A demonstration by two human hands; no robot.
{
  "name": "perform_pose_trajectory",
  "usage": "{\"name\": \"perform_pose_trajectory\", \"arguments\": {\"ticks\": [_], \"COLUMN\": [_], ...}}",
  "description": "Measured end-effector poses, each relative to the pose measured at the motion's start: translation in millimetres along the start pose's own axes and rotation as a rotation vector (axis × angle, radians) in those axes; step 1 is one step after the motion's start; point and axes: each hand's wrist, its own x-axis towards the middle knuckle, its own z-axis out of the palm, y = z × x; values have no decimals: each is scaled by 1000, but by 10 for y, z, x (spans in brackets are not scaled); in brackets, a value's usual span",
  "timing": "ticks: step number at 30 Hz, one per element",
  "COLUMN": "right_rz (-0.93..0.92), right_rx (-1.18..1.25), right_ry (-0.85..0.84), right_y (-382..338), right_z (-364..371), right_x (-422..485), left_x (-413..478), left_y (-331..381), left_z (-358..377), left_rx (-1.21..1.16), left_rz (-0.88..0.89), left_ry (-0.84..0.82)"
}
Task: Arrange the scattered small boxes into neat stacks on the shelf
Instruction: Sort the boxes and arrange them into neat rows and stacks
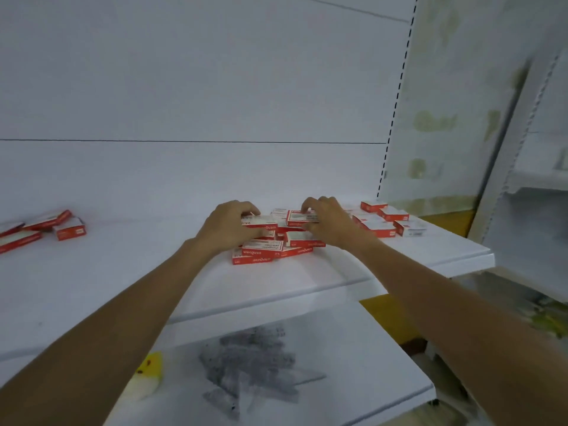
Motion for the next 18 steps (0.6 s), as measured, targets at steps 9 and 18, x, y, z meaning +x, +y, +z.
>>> {"name": "perform_pose_trajectory", "arguments": {"ticks": [9, 18], "right_rz": [-94, -364], "right_rx": [44, 213], "right_ry": [-51, 34], "right_y": [-16, -710], "right_z": [103, 335], "right_x": [326, 452], "left_x": [29, -553], "left_y": [-32, -507], "left_z": [161, -266], "left_rx": [25, 171], "left_rz": [-137, -286], "left_ry": [15, 158]}}
